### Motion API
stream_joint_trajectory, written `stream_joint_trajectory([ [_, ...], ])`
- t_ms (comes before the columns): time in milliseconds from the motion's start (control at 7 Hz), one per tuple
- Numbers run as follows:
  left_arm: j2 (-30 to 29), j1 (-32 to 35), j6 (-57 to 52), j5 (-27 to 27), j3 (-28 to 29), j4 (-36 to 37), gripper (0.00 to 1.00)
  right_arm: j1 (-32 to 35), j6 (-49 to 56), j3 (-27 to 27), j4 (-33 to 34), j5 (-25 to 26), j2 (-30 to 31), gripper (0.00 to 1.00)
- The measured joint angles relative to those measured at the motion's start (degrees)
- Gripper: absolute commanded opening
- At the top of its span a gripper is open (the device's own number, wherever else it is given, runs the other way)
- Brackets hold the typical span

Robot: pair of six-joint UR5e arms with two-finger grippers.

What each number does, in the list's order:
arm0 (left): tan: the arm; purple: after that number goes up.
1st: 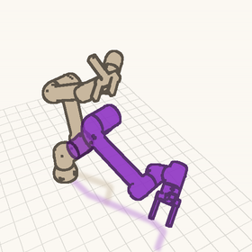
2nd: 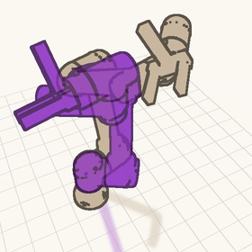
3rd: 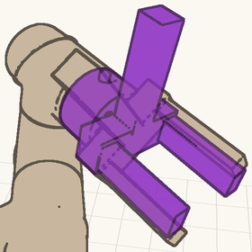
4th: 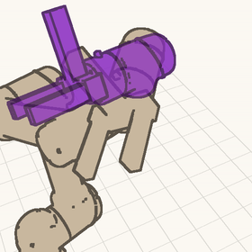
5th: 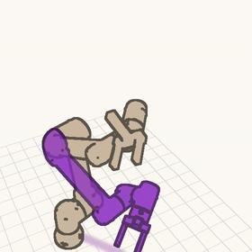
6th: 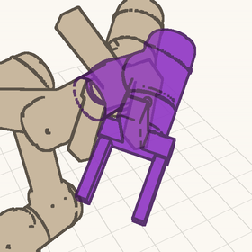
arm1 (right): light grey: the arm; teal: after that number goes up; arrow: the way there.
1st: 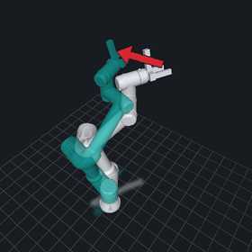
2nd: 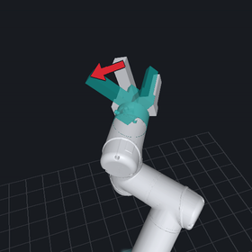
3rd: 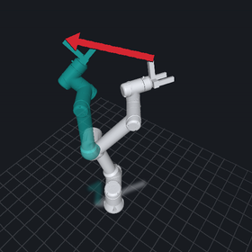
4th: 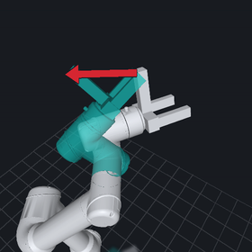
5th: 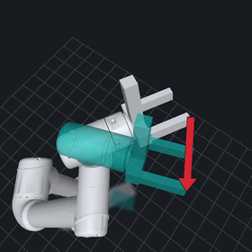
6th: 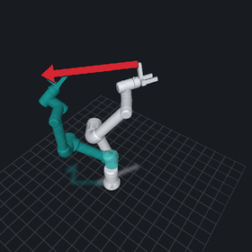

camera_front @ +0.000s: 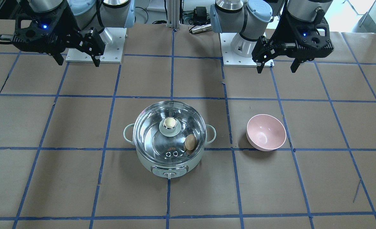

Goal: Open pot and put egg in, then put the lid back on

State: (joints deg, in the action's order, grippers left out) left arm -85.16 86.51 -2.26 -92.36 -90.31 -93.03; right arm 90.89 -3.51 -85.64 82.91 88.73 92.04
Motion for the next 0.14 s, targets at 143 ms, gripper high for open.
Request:
stream_joint_trajectory([
  [143,-0.05,-0.38,0.07,0.45,0.53,-1.46,1.00,0.00,-0.13,-0.02,1.03,0.05,0.01,1.00],
])
